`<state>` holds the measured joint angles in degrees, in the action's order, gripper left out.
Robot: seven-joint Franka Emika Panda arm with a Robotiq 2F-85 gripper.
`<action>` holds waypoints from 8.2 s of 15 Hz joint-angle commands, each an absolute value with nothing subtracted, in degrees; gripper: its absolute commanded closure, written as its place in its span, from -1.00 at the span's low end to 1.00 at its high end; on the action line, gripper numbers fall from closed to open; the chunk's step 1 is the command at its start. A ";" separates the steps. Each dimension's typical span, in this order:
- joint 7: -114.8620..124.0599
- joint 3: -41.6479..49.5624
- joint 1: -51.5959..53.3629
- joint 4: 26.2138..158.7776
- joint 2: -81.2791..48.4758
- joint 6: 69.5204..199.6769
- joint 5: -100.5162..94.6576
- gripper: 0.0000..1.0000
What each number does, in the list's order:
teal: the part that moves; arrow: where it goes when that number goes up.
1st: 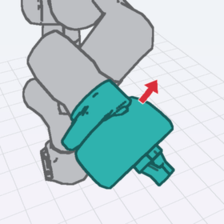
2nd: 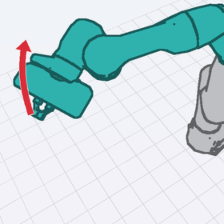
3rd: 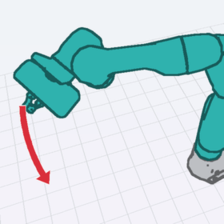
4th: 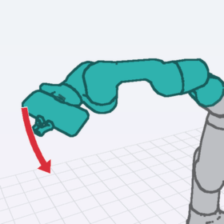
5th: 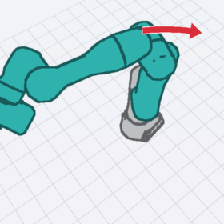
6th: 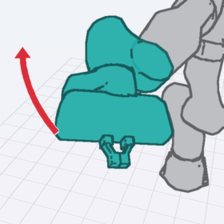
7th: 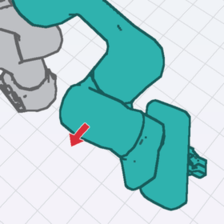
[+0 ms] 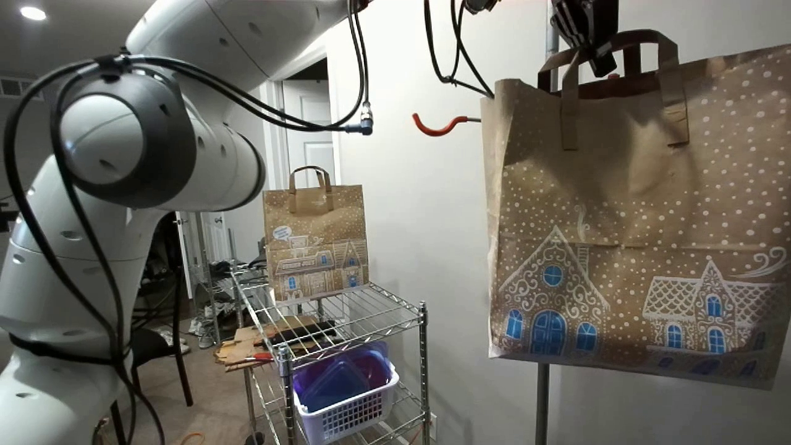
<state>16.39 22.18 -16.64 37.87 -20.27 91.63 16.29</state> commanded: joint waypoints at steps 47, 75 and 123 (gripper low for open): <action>-18.77 1.04 -26.83 21.60 -28.16 76.42 12.45 0.92; -16.21 0.37 -23.34 21.57 -29.07 75.69 9.54 0.92; -7.01 0.75 -6.45 19.94 -15.91 70.81 5.49 -1.00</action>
<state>-9.71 0.76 -7.56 19.94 -15.98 70.24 7.23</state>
